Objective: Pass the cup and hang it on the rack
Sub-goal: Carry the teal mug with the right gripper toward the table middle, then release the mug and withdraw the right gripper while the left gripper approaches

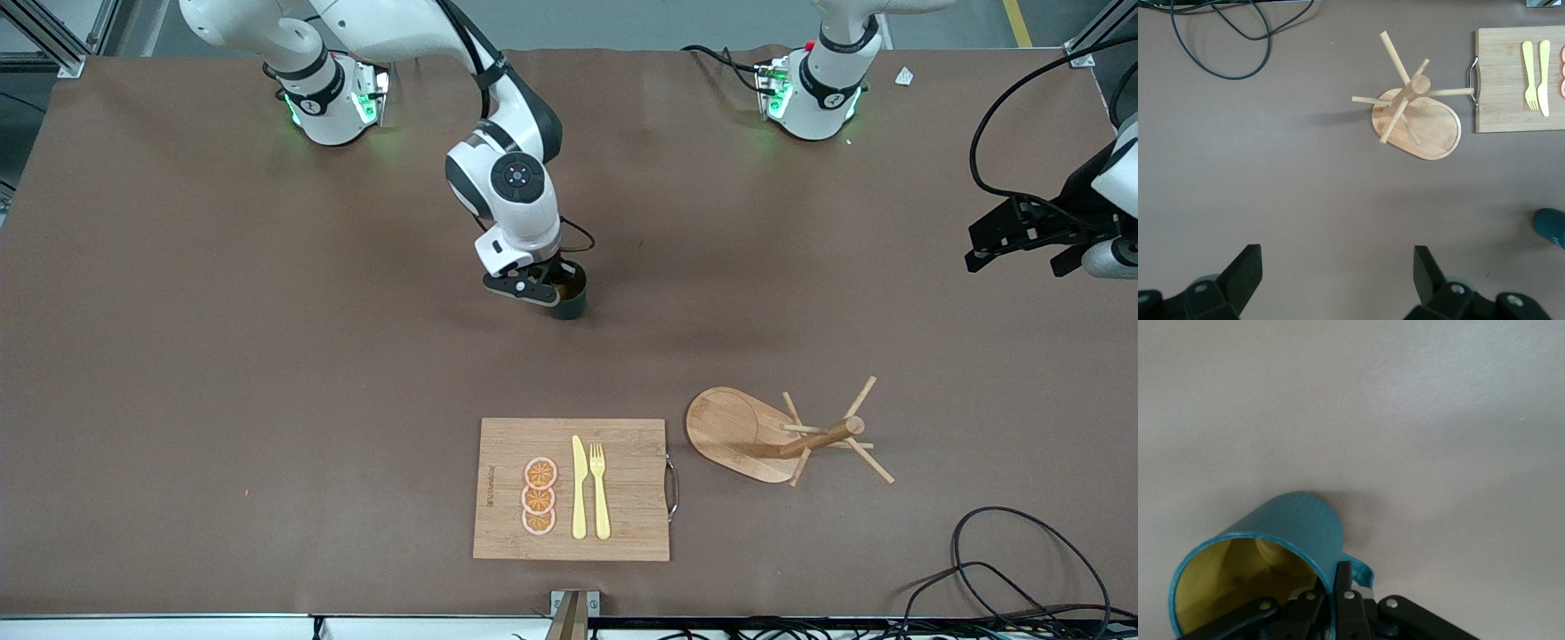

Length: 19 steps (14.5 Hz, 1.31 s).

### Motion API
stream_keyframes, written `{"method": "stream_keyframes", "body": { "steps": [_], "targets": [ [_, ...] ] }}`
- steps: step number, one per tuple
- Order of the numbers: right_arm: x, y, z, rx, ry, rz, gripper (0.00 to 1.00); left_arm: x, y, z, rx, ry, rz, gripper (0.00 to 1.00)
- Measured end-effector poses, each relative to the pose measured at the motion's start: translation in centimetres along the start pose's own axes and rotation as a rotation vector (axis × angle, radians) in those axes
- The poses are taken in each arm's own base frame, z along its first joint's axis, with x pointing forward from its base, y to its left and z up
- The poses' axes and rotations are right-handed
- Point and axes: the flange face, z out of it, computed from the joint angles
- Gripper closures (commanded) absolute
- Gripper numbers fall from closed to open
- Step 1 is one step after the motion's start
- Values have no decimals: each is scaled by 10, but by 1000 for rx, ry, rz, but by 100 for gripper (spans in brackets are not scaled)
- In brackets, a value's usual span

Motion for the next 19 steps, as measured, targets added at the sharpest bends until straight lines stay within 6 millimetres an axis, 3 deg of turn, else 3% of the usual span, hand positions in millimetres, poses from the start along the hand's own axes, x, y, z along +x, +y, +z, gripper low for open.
{"method": "stream_keyframes", "body": {
  "steps": [3, 4, 5, 6, 10, 12, 14, 16, 19],
  "targets": [
    [-2, -15, 0, 12, 7, 28, 95, 0, 0, 0, 0, 0, -1, 0],
    [-4, -19, 1, 15, 9, 33, 73, 0, -1, 0, 0, -1, -1, 0],
    [-5, -22, 0, 16, 9, 37, 14, 0, -1, 0, 0, -1, -2, 0],
    [-5, -23, 0, 16, 9, 39, 0, 0, -1, 0, 0, -1, -2, 0],
    [-1, -21, 6, 7, 10, 46, 0, 0, -1, 0, 0, -1, -2, 0],
    [5, -22, -2, -8, 5, 39, 0, 0, -1, 0, 0, -1, -2, 0],
    [18, -24, -29, -50, -21, 9, 0, 0, 2, 1, 0, -2, 2, 0],
    [38, -17, -69, -78, -48, -33, 0, -1, 4, 1, -1, -9, 5, 0],
    [78, 20, -124, -102, -93, -124, 0, -2, 6, 6, -2, -31, 13, 0]
  ]
}}
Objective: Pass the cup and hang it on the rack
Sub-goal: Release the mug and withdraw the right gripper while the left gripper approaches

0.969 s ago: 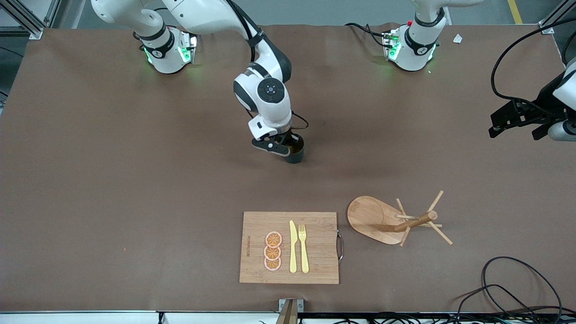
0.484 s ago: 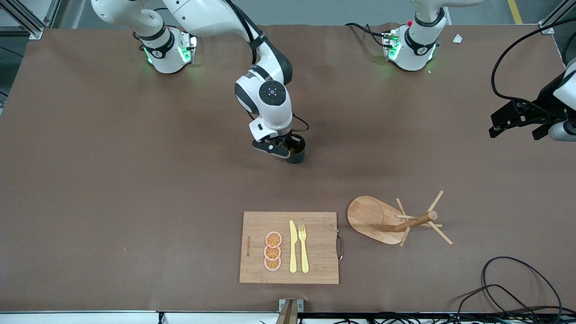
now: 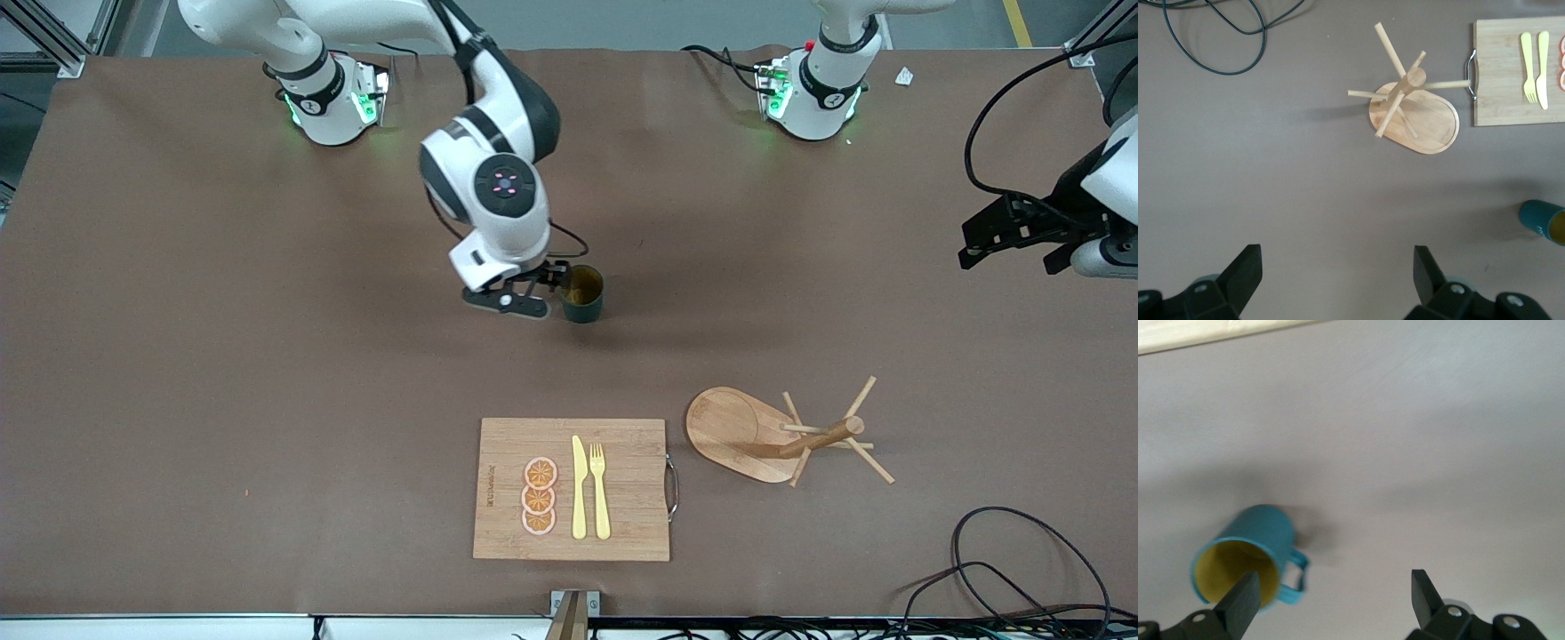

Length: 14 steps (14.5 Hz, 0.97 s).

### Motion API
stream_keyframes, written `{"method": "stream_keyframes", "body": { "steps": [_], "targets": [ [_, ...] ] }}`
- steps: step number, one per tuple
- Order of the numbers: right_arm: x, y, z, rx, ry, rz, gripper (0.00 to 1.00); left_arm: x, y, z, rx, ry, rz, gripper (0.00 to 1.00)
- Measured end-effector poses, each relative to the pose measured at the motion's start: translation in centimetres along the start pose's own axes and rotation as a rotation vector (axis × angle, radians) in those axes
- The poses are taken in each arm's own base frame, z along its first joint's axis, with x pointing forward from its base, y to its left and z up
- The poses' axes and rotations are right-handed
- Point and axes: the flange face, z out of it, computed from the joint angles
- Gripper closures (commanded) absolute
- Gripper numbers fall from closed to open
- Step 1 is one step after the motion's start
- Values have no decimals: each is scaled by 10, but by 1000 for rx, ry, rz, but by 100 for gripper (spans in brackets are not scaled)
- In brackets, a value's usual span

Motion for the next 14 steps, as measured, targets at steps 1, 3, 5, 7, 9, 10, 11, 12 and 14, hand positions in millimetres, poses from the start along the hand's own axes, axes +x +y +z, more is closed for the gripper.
{"method": "stream_keyframes", "body": {
  "steps": [1, 3, 5, 7, 9, 10, 11, 12, 14],
  "targets": [
    [16, 24, -14, -7, -18, -26, 0, -2, 1, 5, -1, -26, 3, 0],
    [53, 86, -41, -9, -53, -39, 0, -3, 6, 11, -5, -58, 10, 0],
    [88, 154, -65, 1, -72, -21, 0, -4, 15, 12, -8, -63, 4, 0],
    [111, 218, -87, 8, -82, -40, 0, -5, 27, 12, -8, -64, -89, 0],
    [122, 269, -108, -1, -70, -37, 0, -6, 49, 12, -6, -66, -236, 0],
    [125, 290, -118, -11, -62, -42, 0, -8, 65, 12, -7, -68, -296, 0],
    [126, 310, -126, -17, -54, -59, 0, -11, 83, 12, -8, -69, -350, 0],
    [129, 330, -134, -17, -48, -80, 0, -15, 103, 12, -5, -68, -403, 0],
    [135, 379, -148, -1, -35, -124, 0, -23, 147, 13, 23, -45, -482, 0]
  ]
}}
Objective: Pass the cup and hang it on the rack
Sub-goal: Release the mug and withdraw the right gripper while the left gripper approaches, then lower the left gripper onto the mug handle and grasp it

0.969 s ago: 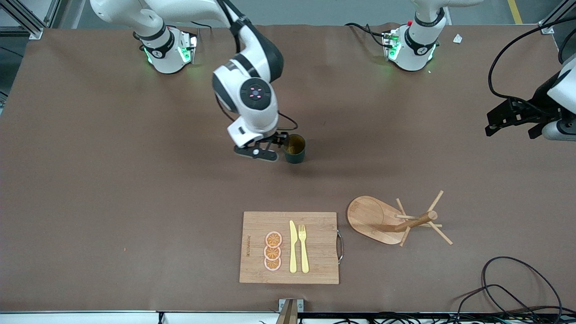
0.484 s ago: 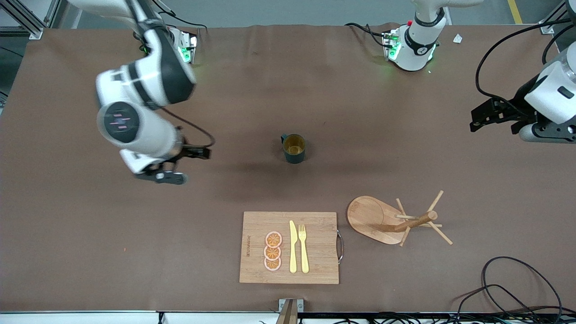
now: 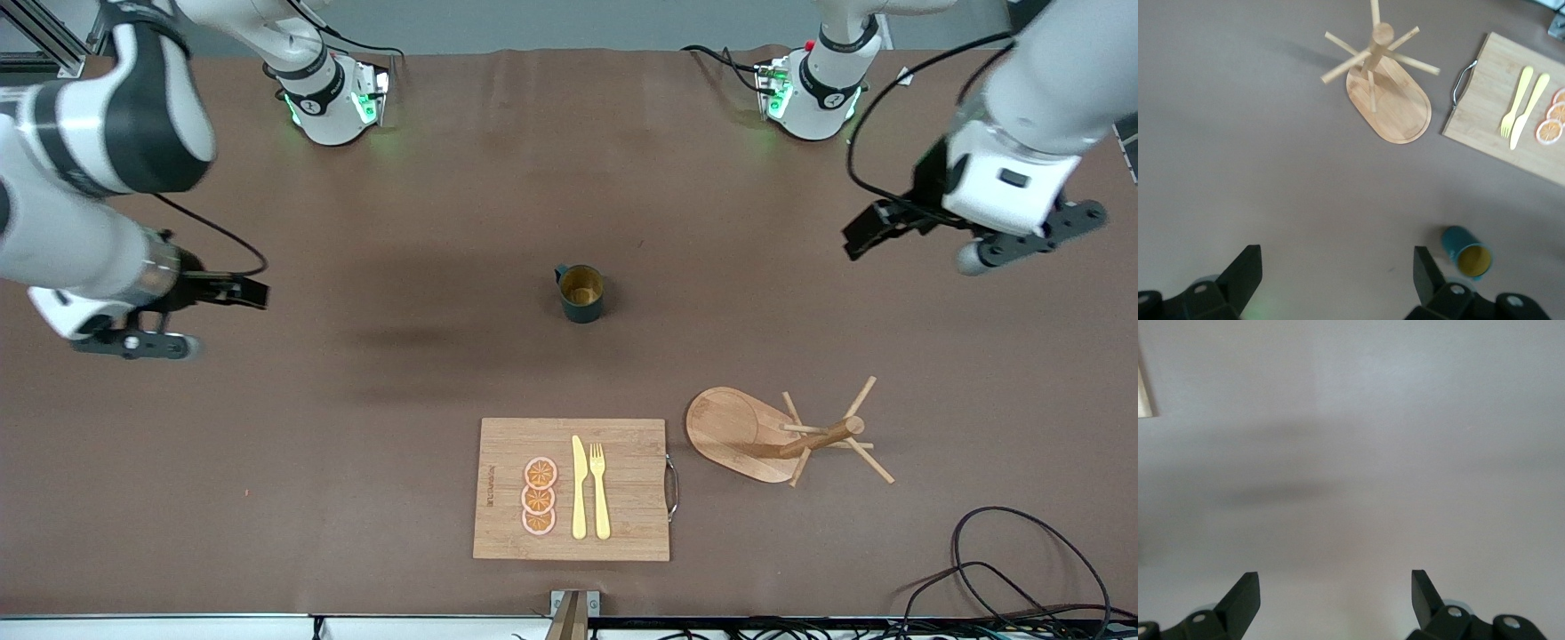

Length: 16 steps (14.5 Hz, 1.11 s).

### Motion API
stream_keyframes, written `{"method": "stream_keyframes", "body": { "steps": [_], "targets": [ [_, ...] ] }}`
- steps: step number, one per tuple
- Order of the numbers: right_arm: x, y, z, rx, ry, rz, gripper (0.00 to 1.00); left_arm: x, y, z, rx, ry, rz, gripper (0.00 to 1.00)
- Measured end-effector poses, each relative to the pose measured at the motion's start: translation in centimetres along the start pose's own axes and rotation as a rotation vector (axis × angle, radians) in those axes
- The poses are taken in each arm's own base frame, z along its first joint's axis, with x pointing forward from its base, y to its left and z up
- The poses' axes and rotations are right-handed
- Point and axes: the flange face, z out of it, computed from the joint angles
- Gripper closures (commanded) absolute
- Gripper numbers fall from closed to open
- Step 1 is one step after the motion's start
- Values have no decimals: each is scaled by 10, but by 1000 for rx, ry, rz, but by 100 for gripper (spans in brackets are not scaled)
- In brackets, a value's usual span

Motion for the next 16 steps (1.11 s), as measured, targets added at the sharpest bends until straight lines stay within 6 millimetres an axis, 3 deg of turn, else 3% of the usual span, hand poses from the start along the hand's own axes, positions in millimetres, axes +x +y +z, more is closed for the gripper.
{"method": "stream_keyframes", "body": {
  "steps": [3, 5, 8, 10, 13, 16],
  "targets": [
    [-4, 68, -17, 20, 15, -9, 0, -57, 66, 15, 62, 77, -77, 2],
    [-6, 89, -37, 25, 40, 12, 0, -107, 115, 40, 121, 150, -115, 2],
    [-10, 91, -57, 26, 62, 28, 0, -180, 180, 90, 158, 251, -141, 0],
    [-12, 88, -67, 26, 66, 44, 0, -223, 212, 131, 187, 343, -176, 0],
    [-10, 83, -73, 26, 69, 44, 0, -295, 249, 211, 227, 482, -217, 0],
    [-5, 83, -69, 25, 63, 44, 0, -352, 270, 301, 237, 621, -260, 0]
  ]
}}
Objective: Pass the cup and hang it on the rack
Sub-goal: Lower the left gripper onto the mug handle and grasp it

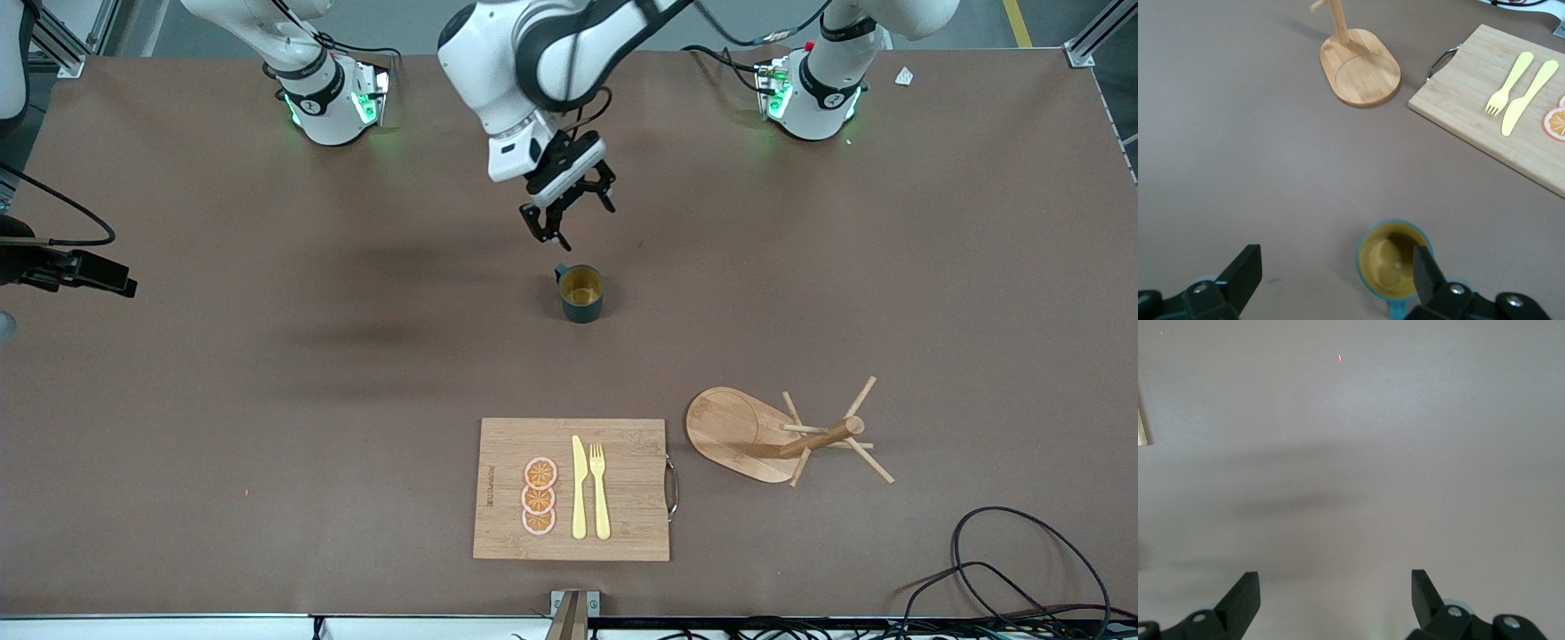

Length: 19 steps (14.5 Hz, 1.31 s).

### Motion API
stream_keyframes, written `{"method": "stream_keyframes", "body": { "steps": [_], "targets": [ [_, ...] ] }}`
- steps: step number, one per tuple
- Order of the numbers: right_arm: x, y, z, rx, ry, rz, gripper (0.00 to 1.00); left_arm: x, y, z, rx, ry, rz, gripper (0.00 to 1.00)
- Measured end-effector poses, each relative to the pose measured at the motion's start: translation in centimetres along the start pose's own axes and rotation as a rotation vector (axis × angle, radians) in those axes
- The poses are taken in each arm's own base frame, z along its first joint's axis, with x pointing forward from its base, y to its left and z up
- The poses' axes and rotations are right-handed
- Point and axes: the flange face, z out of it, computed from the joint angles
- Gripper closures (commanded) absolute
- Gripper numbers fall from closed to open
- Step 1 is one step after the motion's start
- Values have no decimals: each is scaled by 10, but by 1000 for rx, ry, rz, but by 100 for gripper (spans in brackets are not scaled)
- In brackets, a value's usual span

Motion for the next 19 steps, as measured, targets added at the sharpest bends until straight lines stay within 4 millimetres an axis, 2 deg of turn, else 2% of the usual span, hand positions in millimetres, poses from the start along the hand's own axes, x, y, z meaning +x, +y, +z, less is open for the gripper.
{"method": "stream_keyframes", "body": {
  "steps": [2, 3, 9, 11, 14, 19],
  "targets": [
    [3, 0, 3, -1, -5, 1, 0, -50, 9, 21, -14, 58, -35, 0],
    [3, 0, 4, -1, -6, 1, 0, -68, 13, 29, -25, 83, -45, 0],
    [3, -8, -1, 2, 0, -13, 0, -139, 20, 51, -85, 174, -54, 0],
    [0, -14, 0, 1, -22, -19, 0, -150, 21, 67, -75, 191, -60, 0],
    [-2, -15, 2, 0, -41, -14, 0, -153, 27, 98, -60, 209, -62, 0],
    [-2, -11, 1, 5, -41, -4, 0, -155, 34, 125, -62, 215, -76, 2]
  ]
}}
